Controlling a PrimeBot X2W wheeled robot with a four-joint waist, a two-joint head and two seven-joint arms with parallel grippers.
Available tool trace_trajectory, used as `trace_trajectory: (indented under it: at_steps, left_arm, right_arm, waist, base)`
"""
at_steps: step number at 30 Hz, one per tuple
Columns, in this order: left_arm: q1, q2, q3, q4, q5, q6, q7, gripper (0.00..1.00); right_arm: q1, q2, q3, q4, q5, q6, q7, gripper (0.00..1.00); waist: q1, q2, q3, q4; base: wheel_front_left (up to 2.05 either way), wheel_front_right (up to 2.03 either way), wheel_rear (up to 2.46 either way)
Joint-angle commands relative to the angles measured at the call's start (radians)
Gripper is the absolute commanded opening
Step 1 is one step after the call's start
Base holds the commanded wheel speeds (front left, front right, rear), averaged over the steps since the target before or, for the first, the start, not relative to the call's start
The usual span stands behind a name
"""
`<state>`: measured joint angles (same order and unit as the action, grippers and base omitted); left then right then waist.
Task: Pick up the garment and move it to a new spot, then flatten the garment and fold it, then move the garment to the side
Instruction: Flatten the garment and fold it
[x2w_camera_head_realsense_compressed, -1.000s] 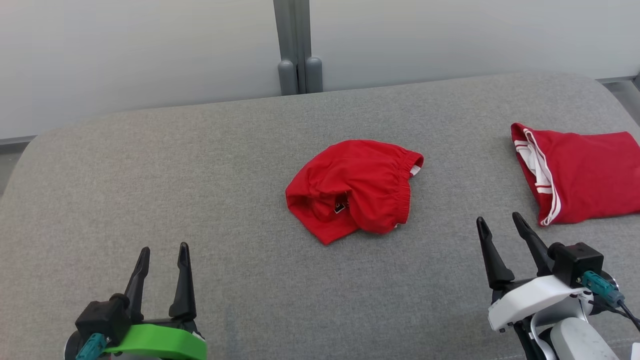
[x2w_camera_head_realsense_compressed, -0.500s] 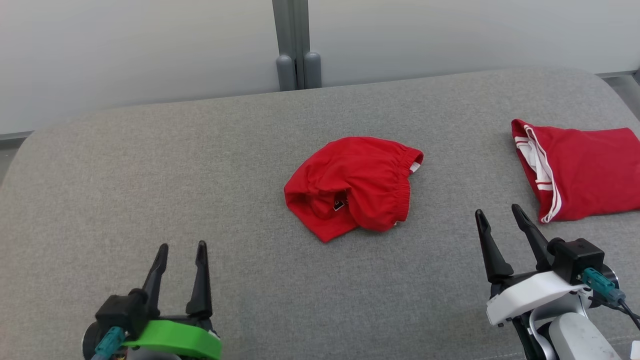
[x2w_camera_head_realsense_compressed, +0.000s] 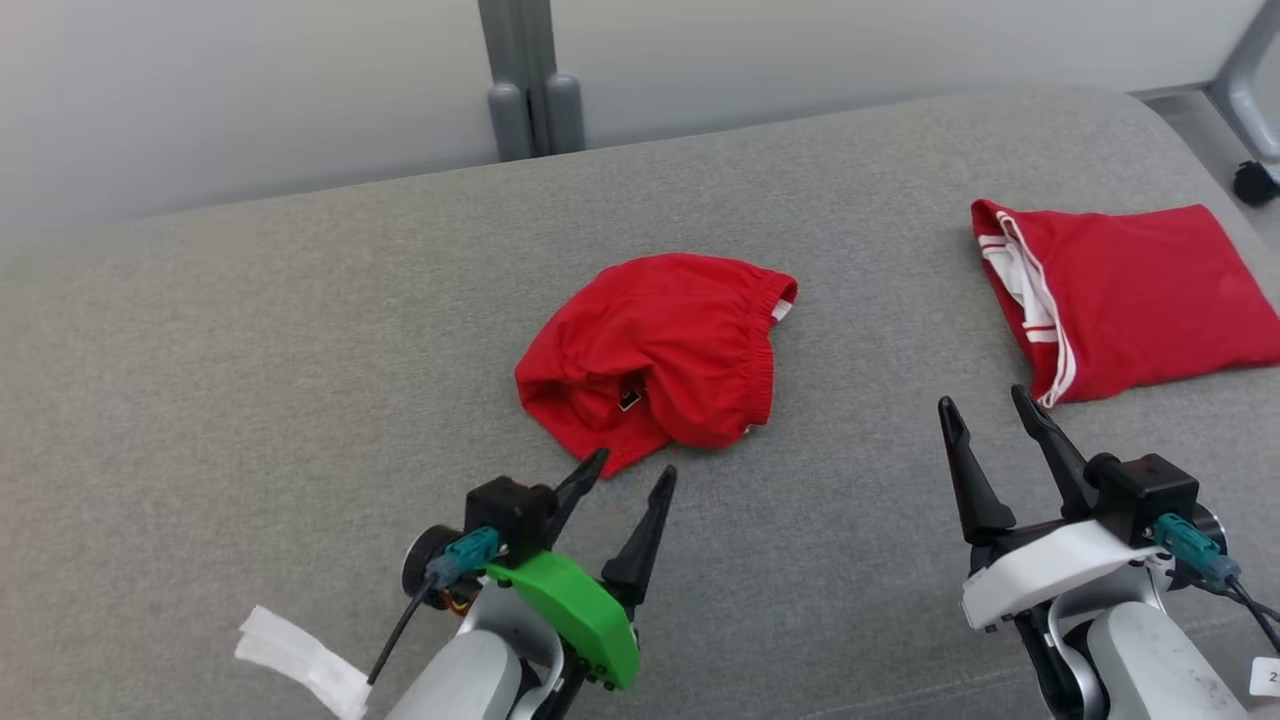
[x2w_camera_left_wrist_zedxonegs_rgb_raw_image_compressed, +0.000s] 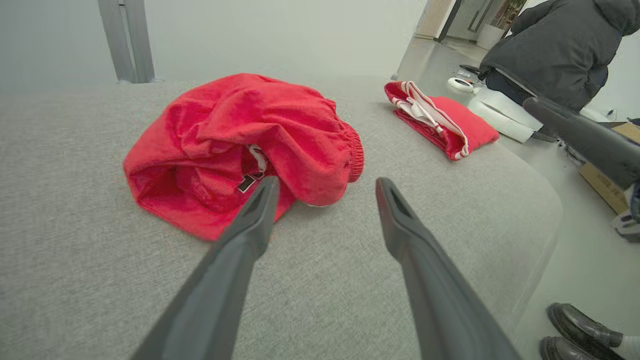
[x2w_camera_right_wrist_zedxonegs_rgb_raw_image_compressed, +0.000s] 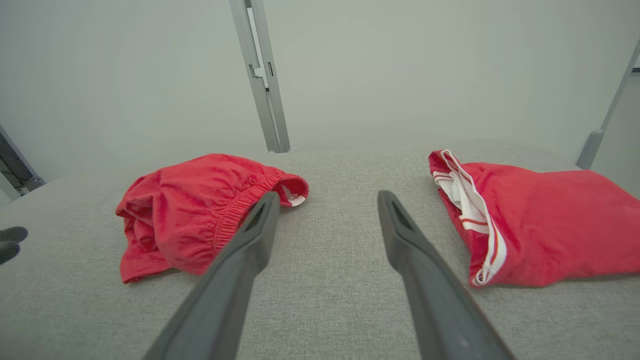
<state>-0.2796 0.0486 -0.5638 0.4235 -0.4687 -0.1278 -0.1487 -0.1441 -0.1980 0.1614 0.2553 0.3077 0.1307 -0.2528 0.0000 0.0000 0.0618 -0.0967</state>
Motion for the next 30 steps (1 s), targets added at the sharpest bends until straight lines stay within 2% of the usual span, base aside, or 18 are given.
trace_trajectory:
  at_steps: [1,5,8,17,19,23,24,26,30]
  left_arm:
    - [-0.039,0.005,-0.027,0.015,-0.020,-0.004,0.009,1.00]
    - [-0.101,0.005,-0.090,0.073,-0.057,0.001,0.000,1.00]
    - [-0.143,0.005,-0.115,0.126,-0.066,0.037,-0.001,1.00]
    - [-0.260,0.005,-0.136,0.323,-0.064,0.247,0.015,1.00]
    - [-0.273,0.004,-0.132,0.348,-0.083,0.262,0.015,1.00]
    - [-0.296,0.005,-0.135,0.388,-0.110,0.262,0.003,1.00]
    - [-0.303,0.005,-0.135,0.400,-0.117,0.261,0.001,0.59]
    - [-0.320,0.005,-0.138,0.418,-0.123,0.254,-0.002,0.00]
    - [-0.361,0.005,-0.126,0.417,-0.179,0.204,-0.033,0.00]
  right_arm:
    - [-0.014,0.002,0.003,0.000,0.004,0.000,-0.002,1.00]
    - [-0.026,0.004,0.015,0.004,0.007,0.000,-0.005,1.00]
    - [-0.033,0.008,0.022,0.006,0.008,0.000,-0.007,1.00]
    - [-0.050,0.020,0.030,0.013,0.015,0.000,-0.011,1.00]
    - [-0.052,0.022,0.032,0.013,0.017,0.000,-0.012,1.00]
    - [-0.052,0.023,0.025,0.013,0.020,0.000,-0.012,1.00]
    - [-0.053,0.024,0.024,0.012,0.019,0.000,-0.012,1.00]
    - [-0.055,0.026,0.021,0.011,0.018,0.000,-0.012,1.00]
    - [-0.056,0.031,0.009,0.006,0.016,0.000,-0.013,1.00]
  waist:
    - [0.0000,0.0000,0.026,-0.058]
    - [0.0000,0.0000,0.047,-0.123]
    - [0.0000,0.0000,0.063,-0.169]
    - [0.0000,0.0000,0.097,-0.277]
    - [0.0000,0.0000,0.101,-0.291]
    - [0.0000,0.0000,0.110,-0.303]
    - [0.0000,0.0000,0.112,-0.304]
    - [0.0000,0.0000,0.115,-0.304]
    - [0.0000,0.0000,0.120,-0.293]
  base:
    - [0.00,0.00,0.00]
    - [0.00,0.00,0.00]
    - [0.00,0.00,0.00]
    - [0.00,0.00,0.00]
    - [0.00,0.00,0.00]
    - [0.00,0.00,0.00]
    - [0.00,0.00,0.00]
    - [0.00,0.00,0.00]
    - [0.00,0.00,0.00]
